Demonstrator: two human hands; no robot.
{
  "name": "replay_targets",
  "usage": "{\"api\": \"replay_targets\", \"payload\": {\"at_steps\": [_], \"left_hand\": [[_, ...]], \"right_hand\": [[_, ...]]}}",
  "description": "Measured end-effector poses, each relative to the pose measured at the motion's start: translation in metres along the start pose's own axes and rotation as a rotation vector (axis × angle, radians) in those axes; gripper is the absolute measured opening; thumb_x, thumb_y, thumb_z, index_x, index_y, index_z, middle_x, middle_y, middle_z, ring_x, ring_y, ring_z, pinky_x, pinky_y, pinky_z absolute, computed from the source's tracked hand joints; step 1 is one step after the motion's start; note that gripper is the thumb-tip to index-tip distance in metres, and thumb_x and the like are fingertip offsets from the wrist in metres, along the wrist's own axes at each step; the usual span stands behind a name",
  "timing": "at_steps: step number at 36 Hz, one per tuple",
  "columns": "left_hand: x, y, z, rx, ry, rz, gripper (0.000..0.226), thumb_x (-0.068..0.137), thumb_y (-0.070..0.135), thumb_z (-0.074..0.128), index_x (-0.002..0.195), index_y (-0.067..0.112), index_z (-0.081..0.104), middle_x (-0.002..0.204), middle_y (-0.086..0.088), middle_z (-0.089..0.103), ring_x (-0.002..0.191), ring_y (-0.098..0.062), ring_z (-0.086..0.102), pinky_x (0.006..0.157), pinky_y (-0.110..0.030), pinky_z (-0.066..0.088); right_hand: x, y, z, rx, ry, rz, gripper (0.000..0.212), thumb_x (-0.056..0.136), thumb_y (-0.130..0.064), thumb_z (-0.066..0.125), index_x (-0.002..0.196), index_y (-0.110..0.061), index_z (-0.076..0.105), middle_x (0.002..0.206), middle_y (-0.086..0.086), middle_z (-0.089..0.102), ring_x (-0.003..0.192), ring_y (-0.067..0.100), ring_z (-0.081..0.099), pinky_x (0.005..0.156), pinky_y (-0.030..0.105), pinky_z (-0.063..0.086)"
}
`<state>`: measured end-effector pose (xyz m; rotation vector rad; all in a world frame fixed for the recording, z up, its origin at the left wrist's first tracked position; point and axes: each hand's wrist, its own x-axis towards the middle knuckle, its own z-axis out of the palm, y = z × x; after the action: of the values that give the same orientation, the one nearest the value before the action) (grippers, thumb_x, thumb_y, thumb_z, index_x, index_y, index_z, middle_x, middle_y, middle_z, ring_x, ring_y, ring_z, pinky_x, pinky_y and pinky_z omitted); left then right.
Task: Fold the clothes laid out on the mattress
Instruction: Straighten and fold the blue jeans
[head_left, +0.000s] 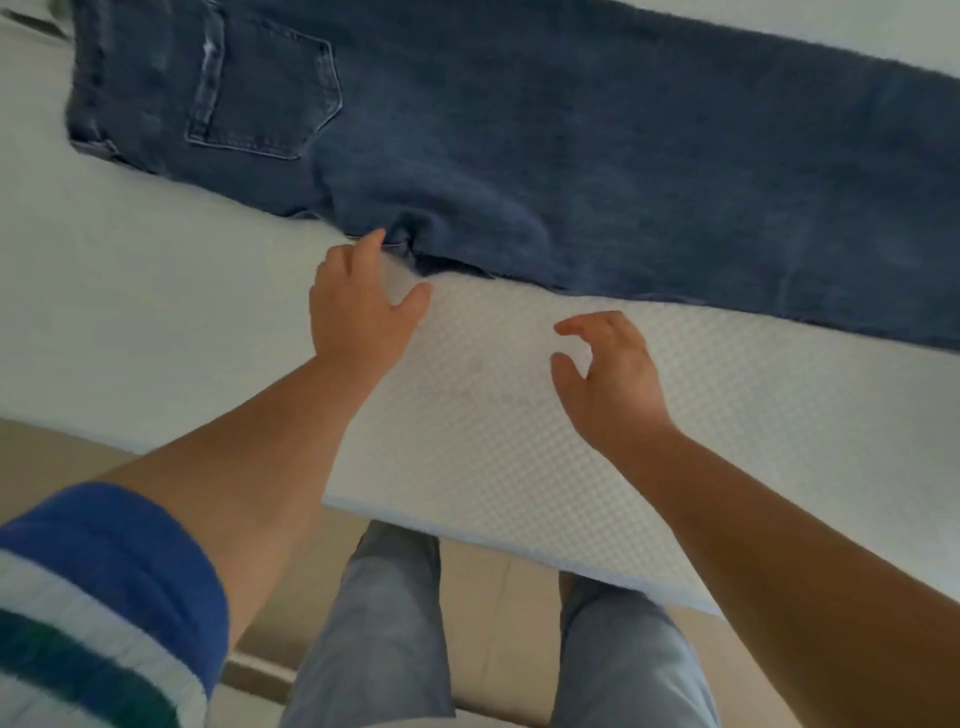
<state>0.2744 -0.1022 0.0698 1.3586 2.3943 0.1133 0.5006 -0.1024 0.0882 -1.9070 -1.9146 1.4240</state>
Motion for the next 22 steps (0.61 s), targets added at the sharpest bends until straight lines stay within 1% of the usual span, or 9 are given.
{"api": "replay_targets", "payload": {"at_steps": [2,5,10,13,15,17,19,21,22], "left_hand": [[0.013,-0.007,0.002,-0.056,-0.03,0.062,0.068,0.076,0.045,0.067,0.132,0.013,0.045,0.125,-0.015,0.053,0.114,-0.032,0.048,0.095,-0.041,0.039],[0.034,-0.013,0.003,-0.091,-0.026,0.092,0.065,0.075,0.052,0.066,0.126,0.016,0.05,0.119,-0.01,0.056,0.111,-0.028,0.05,0.088,-0.039,0.042],[0.065,-0.02,-0.003,-0.063,-0.094,0.173,0.032,0.079,0.035,0.061,0.107,0.019,0.056,0.102,-0.006,0.061,0.093,-0.028,0.057,0.064,-0.032,0.036],[0.073,-0.028,-0.01,-0.133,-0.151,0.213,0.025,0.08,0.031,0.057,0.103,0.02,0.058,0.098,-0.002,0.063,0.086,-0.024,0.058,0.061,-0.03,0.033],[0.072,-0.035,-0.015,-0.19,-0.152,0.231,0.018,0.08,0.029,0.055,0.095,0.022,0.059,0.092,0.002,0.064,0.079,-0.02,0.055,0.06,-0.029,0.034],[0.066,-0.044,-0.018,-0.227,-0.149,0.27,0.009,0.08,0.026,0.055,0.086,0.021,0.06,0.082,0.003,0.061,0.071,-0.017,0.052,0.056,-0.026,0.031],[0.06,-0.052,-0.02,-0.255,-0.194,0.312,0.006,0.082,0.024,0.057,0.083,0.02,0.061,0.076,0.004,0.06,0.068,-0.015,0.05,0.056,-0.026,0.032],[0.059,-0.06,-0.022,-0.305,-0.229,0.352,0.006,0.083,0.022,0.059,0.084,0.018,0.063,0.075,0.005,0.06,0.067,-0.011,0.047,0.056,-0.026,0.033],[0.06,-0.063,-0.023,-0.332,-0.233,0.371,0.006,0.083,0.021,0.061,0.084,0.016,0.064,0.076,0.004,0.06,0.068,-0.011,0.047,0.057,-0.027,0.035]], "right_hand": [[0.012,-0.027,0.026,0.018,-0.019,-0.01,0.033,0.093,-0.024,0.053,0.126,-0.02,0.053,0.128,-0.005,0.046,0.104,0.017,0.054,0.092,0.032,0.048],[0.031,-0.06,0.059,-0.012,-0.013,-0.012,0.04,0.094,-0.021,0.051,0.133,-0.015,0.048,0.137,0.0,0.043,0.121,0.018,0.045,0.103,0.03,0.038],[0.057,-0.095,0.088,-0.078,0.099,0.064,0.05,0.092,-0.015,0.048,0.14,-0.012,0.038,0.143,0.005,0.033,0.132,0.019,0.031,0.109,0.03,0.029],[0.071,-0.107,0.095,-0.168,0.214,0.116,0.04,0.092,-0.021,0.049,0.131,-0.011,0.049,0.135,0.006,0.038,0.126,0.022,0.034,0.107,0.032,0.03],[0.076,-0.114,0.099,-0.224,0.268,0.158,0.031,0.092,-0.029,0.048,0.115,-0.013,0.062,0.127,0.006,0.044,0.119,0.024,0.037,0.105,0.034,0.029],[0.079,-0.122,0.106,-0.296,0.27,0.198,0.031,0.092,-0.037,0.046,0.103,-0.018,0.069,0.122,0.004,0.047,0.115,0.024,0.037,0.102,0.036,0.024],[0.077,-0.13,0.118,-0.324,0.244,0.208,0.03,0.092,-0.034,0.044,0.102,-0.019,0.068,0.124,0.002,0.047,0.115,0.024,0.034,0.098,0.037,0.021],[0.073,-0.135,0.131,-0.216,0.226,0.195,0.024,0.091,-0.025,0.046,0.105,-0.015,0.064,0.128,0.004,0.047,0.118,0.024,0.037,0.098,0.037,0.026],[0.073,-0.137,0.135,-0.064,0.228,0.202,0.021,0.09,-0.019,0.049,0.106,-0.014,0.061,0.126,0.004,0.049,0.115,0.022,0.043,0.098,0.036,0.034]]}}
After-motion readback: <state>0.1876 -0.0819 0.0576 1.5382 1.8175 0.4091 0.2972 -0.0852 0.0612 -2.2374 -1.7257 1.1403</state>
